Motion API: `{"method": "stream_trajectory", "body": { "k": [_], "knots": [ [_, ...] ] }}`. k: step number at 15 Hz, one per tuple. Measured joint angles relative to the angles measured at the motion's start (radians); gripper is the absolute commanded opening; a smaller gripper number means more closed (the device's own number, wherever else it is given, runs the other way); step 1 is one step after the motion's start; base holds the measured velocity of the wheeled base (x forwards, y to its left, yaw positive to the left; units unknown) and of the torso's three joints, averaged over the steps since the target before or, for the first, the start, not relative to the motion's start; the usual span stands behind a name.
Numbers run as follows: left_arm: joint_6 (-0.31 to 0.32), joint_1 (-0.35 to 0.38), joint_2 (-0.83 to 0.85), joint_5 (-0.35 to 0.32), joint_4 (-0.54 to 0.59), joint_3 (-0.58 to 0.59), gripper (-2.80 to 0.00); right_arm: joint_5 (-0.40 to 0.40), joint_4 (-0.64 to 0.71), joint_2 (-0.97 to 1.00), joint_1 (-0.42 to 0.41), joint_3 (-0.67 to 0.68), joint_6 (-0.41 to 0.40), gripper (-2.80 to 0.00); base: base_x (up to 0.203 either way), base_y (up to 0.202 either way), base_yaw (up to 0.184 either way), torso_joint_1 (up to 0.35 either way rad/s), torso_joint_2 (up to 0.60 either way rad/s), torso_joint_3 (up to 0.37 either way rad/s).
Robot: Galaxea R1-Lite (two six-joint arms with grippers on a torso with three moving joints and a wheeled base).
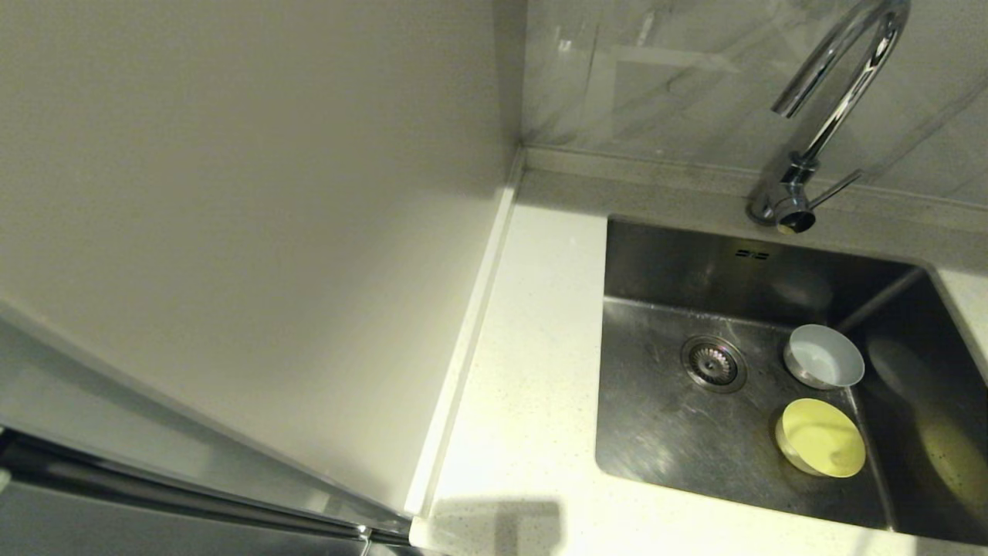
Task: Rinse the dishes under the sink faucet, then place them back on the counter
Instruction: Put a bowl into the sink
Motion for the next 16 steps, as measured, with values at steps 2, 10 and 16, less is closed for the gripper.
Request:
{"method": "stream_trajectory", "body": {
  "k": [2, 10, 16],
  "knots": [
    [0.0, 0.0, 0.0, 0.0, 0.0, 0.0, -2.8, -0.001, -0.001, 0.055, -0.01, -0.015, 0.011, 0.0, 0.0, 0.0, 0.0, 0.0, 0.0, 0.0],
    [0.0, 0.0, 0.0, 0.0, 0.0, 0.0, -2.8, -0.008, 0.0, 0.226, -0.034, -0.062, 0.036, 0.0, 0.0, 0.0, 0.0, 0.0, 0.0, 0.0],
    [0.001, 0.0, 0.0, 0.0, 0.0, 0.0, -2.8, 0.006, -0.027, 0.296, -0.042, -0.063, 0.038, 0.0, 0.0, 0.0, 0.0, 0.0, 0.0, 0.0]
  ]
}}
